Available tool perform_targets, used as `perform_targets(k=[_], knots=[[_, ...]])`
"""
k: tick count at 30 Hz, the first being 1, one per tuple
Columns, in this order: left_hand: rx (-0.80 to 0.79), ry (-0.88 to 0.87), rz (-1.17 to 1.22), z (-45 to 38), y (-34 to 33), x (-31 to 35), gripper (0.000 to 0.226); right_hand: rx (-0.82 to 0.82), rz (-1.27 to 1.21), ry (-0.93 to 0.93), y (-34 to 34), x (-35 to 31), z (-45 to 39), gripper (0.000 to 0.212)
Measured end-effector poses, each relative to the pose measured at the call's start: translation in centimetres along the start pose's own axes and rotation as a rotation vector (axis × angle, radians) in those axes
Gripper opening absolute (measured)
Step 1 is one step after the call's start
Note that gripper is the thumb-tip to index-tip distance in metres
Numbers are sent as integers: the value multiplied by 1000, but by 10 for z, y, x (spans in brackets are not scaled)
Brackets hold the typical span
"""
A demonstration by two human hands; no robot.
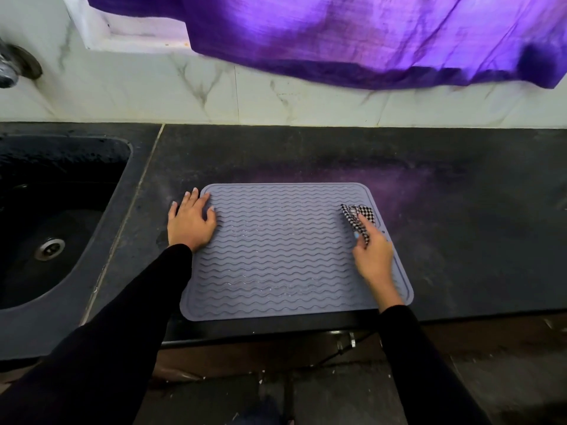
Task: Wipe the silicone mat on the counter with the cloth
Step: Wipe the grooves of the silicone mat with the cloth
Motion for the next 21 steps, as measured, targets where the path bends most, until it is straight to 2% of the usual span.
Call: perform_targets(k=[1,4,6,8,10,13,15,17,21], knots=[[-7,1,-3,0,0,0,62,0,-127,-95,5,2,-6,45],[-16,2,5,1,1,-1,63,-106,-729,-456,26,4,-27,38],[-30,-6,29,1,2,-1,64,-17,-795,-553,42,6,-34,37],[-20,-8,93,1,5,-3,65,106,-575,-480,54,4,-25,38],[25,1,198,3,8,-5,65,160,-281,-299,61,-1,-3,40],[37,33,335,7,11,-7,67,2,114,-85,36,6,23,50],[10,48,364,14,15,-6,70,-41,356,59,15,16,32,59],[-41,7,304,28,15,-3,71,-17,402,86,7,23,30,62],[-94,-82,53,60,9,6,61,-36,290,71,20,25,23,52]])
Point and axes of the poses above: each hand's wrist, its own z-axis away from the middle knuckle, its own y-axis out of the back of the hand, x = y × z, the point moved 1 cm from there along -z, towards the middle knuckle, and after that the axes turned 15 degrees about -y, right-handed, at the moved point
